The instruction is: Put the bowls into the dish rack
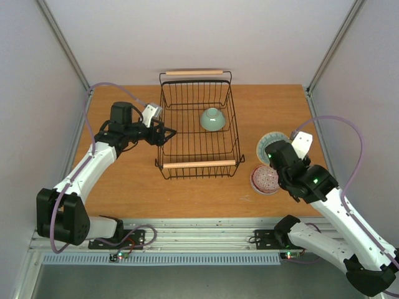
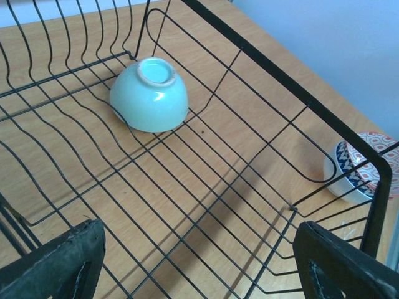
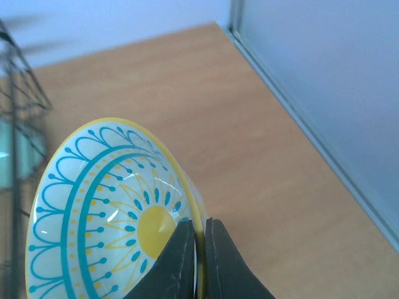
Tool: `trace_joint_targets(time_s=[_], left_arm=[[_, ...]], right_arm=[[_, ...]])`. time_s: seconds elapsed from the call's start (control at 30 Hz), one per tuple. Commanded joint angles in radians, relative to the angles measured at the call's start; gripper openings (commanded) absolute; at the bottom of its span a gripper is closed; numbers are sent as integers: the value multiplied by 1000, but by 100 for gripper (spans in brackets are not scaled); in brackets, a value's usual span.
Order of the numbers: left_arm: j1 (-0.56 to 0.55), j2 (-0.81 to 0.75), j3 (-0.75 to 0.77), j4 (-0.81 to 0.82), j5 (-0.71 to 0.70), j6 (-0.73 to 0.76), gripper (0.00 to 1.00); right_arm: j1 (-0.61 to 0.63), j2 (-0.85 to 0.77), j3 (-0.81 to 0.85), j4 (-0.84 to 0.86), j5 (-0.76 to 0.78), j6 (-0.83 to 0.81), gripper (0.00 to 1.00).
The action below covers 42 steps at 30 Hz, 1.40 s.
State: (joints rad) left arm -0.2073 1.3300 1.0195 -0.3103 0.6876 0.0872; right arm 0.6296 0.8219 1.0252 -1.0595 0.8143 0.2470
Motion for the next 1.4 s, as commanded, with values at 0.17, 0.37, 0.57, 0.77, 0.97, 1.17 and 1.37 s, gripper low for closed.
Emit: trace_joint_targets(time_s=[0.17, 0.37, 0.57, 0.77, 0.97, 1.17, 1.37], left_arm=[[-10, -9, 29, -20, 115, 16, 84], [-23, -16, 30, -21, 150, 10, 87], [-28, -24, 29, -18, 151, 11, 88], [-29, -25, 27, -18, 137, 13, 88], [-29, -18, 25, -16, 112, 14, 88], [-29, -7, 29, -23, 116, 21, 59], [-30, 13, 43, -47, 101, 30, 1]], right_arm=[[17, 246, 248, 355, -161, -309, 1], [53, 449, 378, 447, -255, -390, 1], [125, 647, 519, 472, -262, -464, 1], [245, 757, 587, 485, -256, -498, 1], [347, 798, 591, 505, -228, -511, 1], [403, 807, 589, 523, -205, -520, 1], [405, 821, 589, 536, -198, -527, 1]])
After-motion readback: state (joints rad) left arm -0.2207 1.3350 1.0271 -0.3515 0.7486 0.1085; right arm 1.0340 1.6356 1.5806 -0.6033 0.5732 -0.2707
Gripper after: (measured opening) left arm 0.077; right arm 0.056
